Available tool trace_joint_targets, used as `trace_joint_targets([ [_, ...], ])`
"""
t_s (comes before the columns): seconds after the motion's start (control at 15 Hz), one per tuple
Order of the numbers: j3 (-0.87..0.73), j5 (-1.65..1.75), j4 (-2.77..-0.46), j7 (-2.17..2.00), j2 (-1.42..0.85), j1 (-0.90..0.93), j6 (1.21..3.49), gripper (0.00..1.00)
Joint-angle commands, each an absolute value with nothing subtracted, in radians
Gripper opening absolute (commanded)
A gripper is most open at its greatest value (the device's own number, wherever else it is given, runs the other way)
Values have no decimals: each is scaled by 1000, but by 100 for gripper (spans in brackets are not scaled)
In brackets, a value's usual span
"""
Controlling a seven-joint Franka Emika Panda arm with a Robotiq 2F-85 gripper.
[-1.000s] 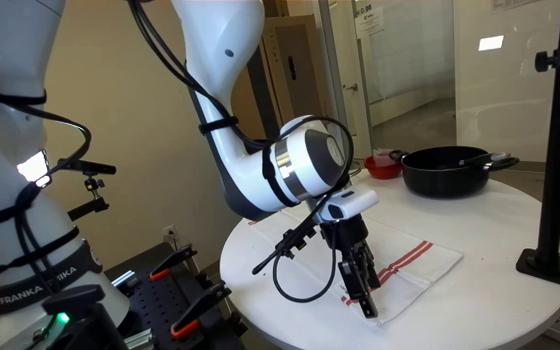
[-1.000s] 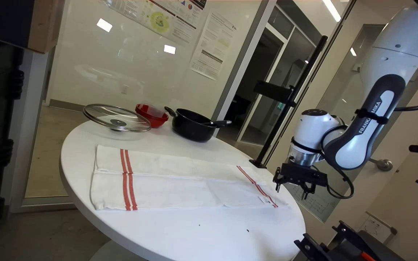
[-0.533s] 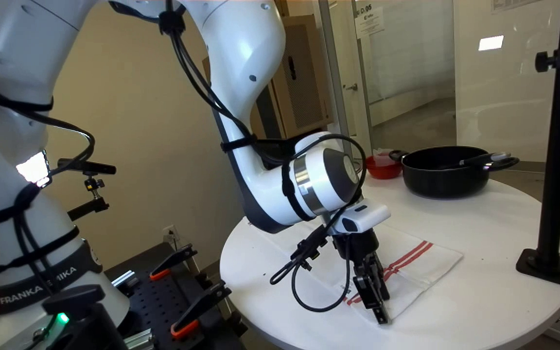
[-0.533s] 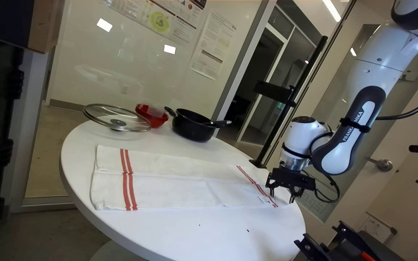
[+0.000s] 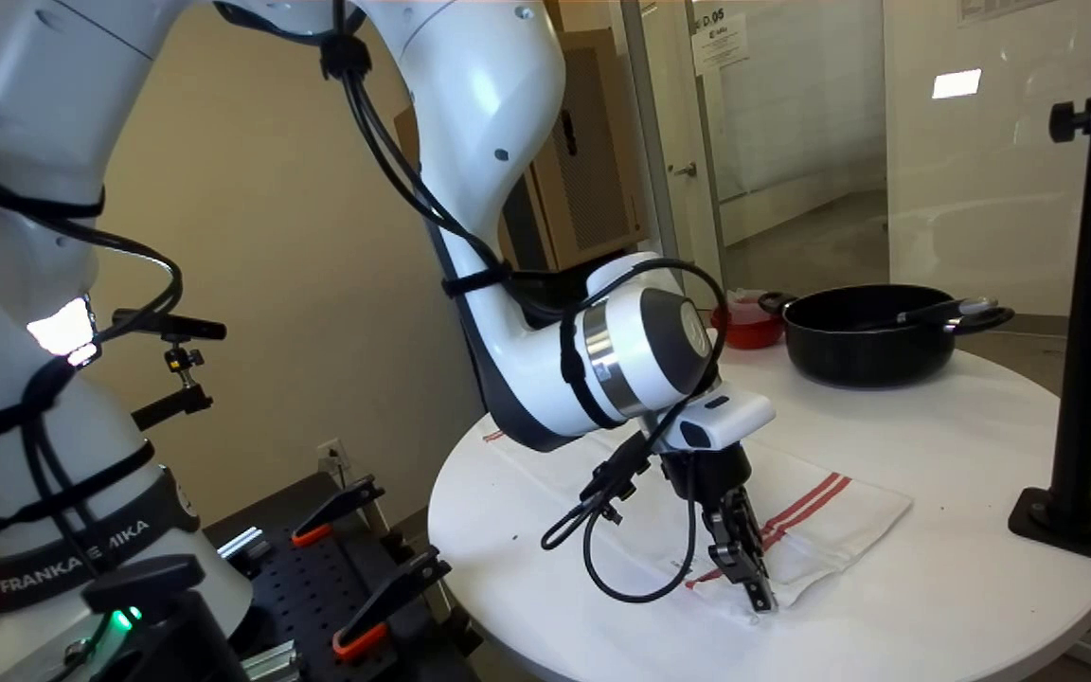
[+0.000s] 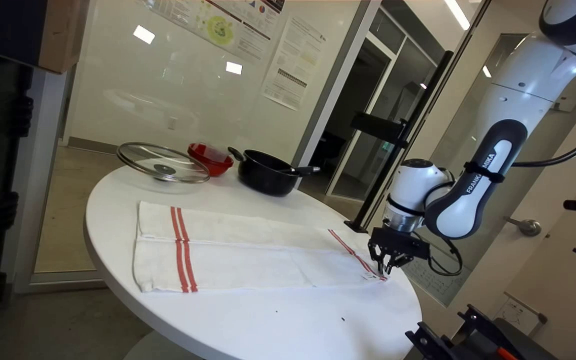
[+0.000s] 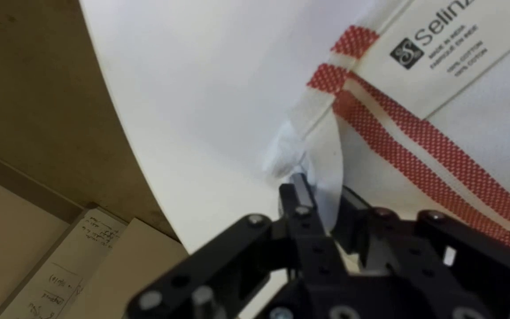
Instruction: Fold the towel
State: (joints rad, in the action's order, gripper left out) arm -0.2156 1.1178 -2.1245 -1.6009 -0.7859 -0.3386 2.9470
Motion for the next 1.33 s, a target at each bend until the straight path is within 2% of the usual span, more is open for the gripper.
trace_joint_targets([
  [0.0,-157,1067,-2145,-1516,-768,-402,2941,0],
  [0.2,-86,1013,-2200,-1387,-712,-471,2905,0],
  [0.27,-141,901,-2225,-1291,-701,-408,2938,0],
  [0.73,-186,491,-2246,-930,-589,-250,2845,0],
  [1.0,-254,323,-2169,-827,-578,-113,2706,0],
  [1.27,-244,188,-2025,-770,-630,-100,2502,0],
])
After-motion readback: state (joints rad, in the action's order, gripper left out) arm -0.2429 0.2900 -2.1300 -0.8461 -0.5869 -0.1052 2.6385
